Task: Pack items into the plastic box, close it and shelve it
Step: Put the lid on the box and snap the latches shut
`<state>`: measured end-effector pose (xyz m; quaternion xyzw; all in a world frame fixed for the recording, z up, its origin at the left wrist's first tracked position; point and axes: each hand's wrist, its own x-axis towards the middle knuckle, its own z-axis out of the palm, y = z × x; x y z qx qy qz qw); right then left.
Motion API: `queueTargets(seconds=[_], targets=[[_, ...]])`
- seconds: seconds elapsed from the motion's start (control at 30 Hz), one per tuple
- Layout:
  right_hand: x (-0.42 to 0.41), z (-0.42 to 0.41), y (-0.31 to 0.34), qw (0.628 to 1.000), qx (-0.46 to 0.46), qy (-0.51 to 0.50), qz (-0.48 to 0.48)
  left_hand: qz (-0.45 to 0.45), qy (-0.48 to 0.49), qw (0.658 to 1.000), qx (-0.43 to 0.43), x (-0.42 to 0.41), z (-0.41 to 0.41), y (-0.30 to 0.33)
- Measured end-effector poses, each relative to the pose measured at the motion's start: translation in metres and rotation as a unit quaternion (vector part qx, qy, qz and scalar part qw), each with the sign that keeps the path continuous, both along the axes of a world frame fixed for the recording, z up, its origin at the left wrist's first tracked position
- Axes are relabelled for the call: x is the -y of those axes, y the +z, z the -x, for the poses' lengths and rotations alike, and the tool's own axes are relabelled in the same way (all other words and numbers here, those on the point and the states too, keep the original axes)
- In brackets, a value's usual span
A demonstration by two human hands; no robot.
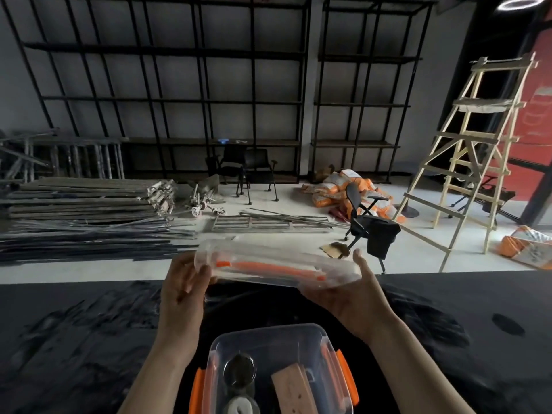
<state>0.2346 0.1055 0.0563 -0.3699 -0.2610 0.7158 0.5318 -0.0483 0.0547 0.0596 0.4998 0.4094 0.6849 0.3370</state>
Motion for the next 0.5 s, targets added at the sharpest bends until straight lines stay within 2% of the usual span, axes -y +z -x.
queueTargets(seconds=[0.13,0.23,0.37,0.5], targets=[[-0.003,0.005,0.005,0.996,0.084,0.017,-0.007,-0.045,-0.043,0.996,-0.057,0.008,0.004,0.001],[-0.002,0.008,0.0,0.999,0.037,0.009,-0.028,-0.055,-0.042,0.995,-0.069,0.009,0.007,-0.007],[-0.005,0.002,-0.005,0.997,-0.032,-0.033,-0.055,0.047,-0.058,0.997,-0.024,0.011,0.016,-0.019],[-0.006,-0.004,-0.007,0.997,0.024,-0.05,-0.057,0.149,-0.108,0.975,0.122,0.016,0.023,-0.026]])
